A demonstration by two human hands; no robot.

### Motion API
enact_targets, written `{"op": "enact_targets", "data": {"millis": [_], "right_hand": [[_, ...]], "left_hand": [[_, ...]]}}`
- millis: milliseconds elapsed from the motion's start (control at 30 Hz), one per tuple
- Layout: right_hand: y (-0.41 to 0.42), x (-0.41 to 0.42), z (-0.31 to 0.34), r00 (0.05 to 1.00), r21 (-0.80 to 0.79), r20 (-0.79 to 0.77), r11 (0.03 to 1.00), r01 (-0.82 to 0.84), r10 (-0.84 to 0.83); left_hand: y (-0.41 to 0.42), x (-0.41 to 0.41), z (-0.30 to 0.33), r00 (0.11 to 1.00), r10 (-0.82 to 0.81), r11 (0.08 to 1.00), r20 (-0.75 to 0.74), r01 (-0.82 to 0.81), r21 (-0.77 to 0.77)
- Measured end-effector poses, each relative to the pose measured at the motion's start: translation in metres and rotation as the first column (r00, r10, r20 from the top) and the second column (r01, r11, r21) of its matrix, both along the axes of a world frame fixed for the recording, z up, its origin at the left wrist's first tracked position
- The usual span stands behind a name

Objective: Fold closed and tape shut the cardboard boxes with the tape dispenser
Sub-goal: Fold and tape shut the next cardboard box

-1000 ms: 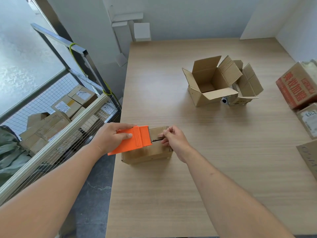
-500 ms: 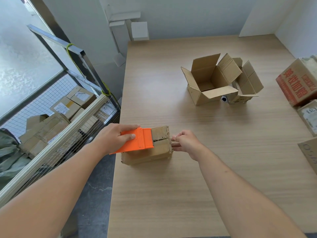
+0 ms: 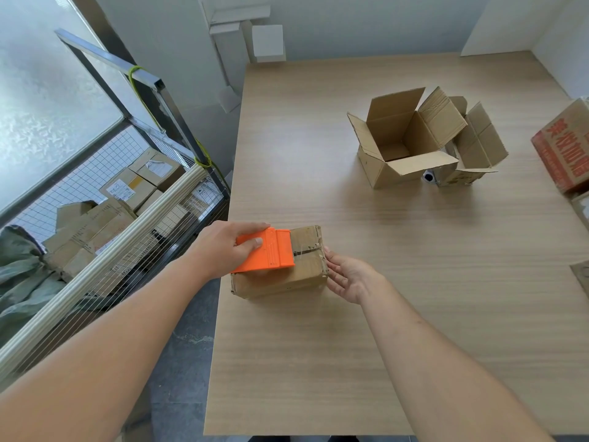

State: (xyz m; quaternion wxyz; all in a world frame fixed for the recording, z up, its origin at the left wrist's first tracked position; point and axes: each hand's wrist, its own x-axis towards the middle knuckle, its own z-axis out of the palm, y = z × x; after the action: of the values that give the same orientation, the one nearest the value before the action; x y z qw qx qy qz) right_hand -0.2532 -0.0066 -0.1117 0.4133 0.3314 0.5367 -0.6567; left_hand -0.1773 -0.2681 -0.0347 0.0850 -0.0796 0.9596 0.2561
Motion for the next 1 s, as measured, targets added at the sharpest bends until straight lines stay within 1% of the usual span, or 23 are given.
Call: {"op": "enact_targets", "data": {"millis": [67, 100, 133, 167, 200, 233, 267, 300, 333, 367, 433, 500, 567, 700, 767, 833, 900, 1000], "right_hand": [[-0.002, 0.002, 0.000, 0.997, 0.027, -0.060, 0.999, 0.046, -0.044], [-0.004, 0.002, 0.000, 0.990, 0.087, -0.135, 0.995, 0.056, -0.043], [-0.007, 0.003, 0.001, 0.969, 0.186, -0.247, 0.980, 0.067, -0.020], [-0.009, 0.004, 0.003, 0.922, 0.316, -0.386, 0.944, 0.088, 0.043], [-0.011, 0.006, 0.006, 0.835, 0.441, -0.529, 0.890, 0.117, 0.152], [-0.013, 0.009, 0.010, 0.706, 0.523, -0.648, 0.840, 0.142, 0.284], [-0.016, 0.014, 0.015, 0.550, 0.573, -0.727, 0.805, 0.155, 0.412], [-0.021, 0.019, 0.019, 0.398, 0.617, -0.754, 0.772, 0.155, 0.522], [-0.026, 0.024, 0.020, 0.281, 0.675, -0.729, 0.723, 0.144, 0.624], [-0.031, 0.029, 0.021, 0.214, 0.747, -0.663, 0.652, 0.129, 0.718], [-0.038, 0.039, 0.021, 0.168, 0.860, -0.510, 0.501, 0.094, 0.844], [-0.038, 0.047, 0.019, 0.122, 0.901, -0.433, 0.424, 0.095, 0.893], [-0.037, 0.052, 0.016, 0.089, 0.914, -0.400, 0.391, 0.105, 0.912], [-0.038, 0.052, 0.014, 0.075, 0.954, -0.298, 0.295, 0.046, 0.952], [-0.039, 0.050, 0.014, 0.052, 0.971, -0.238, 0.237, 0.021, 0.970], [-0.039, 0.051, 0.015, 0.038, 0.982, -0.191, 0.191, 0.009, 0.981], [-0.040, 0.051, 0.017, 0.054, 0.985, -0.172, 0.172, 0.003, 0.984], [-0.042, 0.052, 0.019, 0.072, 0.987, -0.160, 0.160, 0.003, 0.984]], "left_hand": [[0.000, 0.001, 0.000, 1.000, -0.002, 1.000, -0.007, 0.002, -0.007], [0.000, 0.001, 0.000, 1.000, -0.001, 1.000, -0.011, 0.001, -0.008], [0.000, 0.002, -0.001, 1.000, -0.003, 1.000, -0.013, 0.003, -0.006], [0.000, 0.002, -0.002, 1.000, -0.008, 1.000, -0.010, 0.008, -0.004], [0.000, 0.002, -0.002, 1.000, -0.011, 1.000, -0.007, 0.011, 0.000], [0.000, 0.002, -0.002, 1.000, -0.011, 1.000, -0.006, 0.011, 0.001], [0.000, 0.001, -0.002, 1.000, -0.011, 1.000, -0.008, 0.011, 0.001], [0.000, 0.001, -0.003, 1.000, -0.011, 1.000, -0.013, 0.011, -0.002], [0.001, 0.002, -0.003, 1.000, -0.012, 1.000, -0.019, 0.012, -0.003], [0.000, 0.002, -0.003, 1.000, -0.011, 1.000, -0.024, 0.011, 0.002], [0.000, 0.003, -0.003, 0.999, -0.008, 1.000, -0.031, 0.008, 0.011], [0.000, 0.002, -0.004, 0.999, -0.011, 1.000, -0.041, 0.011, 0.009], [0.000, 0.001, -0.004, 0.999, -0.019, 1.000, -0.045, 0.019, 0.012], [-0.003, 0.000, -0.005, 0.997, -0.062, 0.998, -0.042, 0.062, 0.013], [-0.008, -0.001, -0.002, 0.995, -0.101, 0.995, -0.010, 0.101, 0.024], [-0.013, -0.002, 0.004, 0.983, -0.173, 0.984, 0.054, 0.171, 0.050], [-0.018, -0.003, 0.011, 0.968, -0.234, 0.969, 0.088, 0.225, 0.100], [-0.025, -0.006, 0.018, 0.960, -0.262, 0.959, 0.093, 0.249, 0.135]]}}
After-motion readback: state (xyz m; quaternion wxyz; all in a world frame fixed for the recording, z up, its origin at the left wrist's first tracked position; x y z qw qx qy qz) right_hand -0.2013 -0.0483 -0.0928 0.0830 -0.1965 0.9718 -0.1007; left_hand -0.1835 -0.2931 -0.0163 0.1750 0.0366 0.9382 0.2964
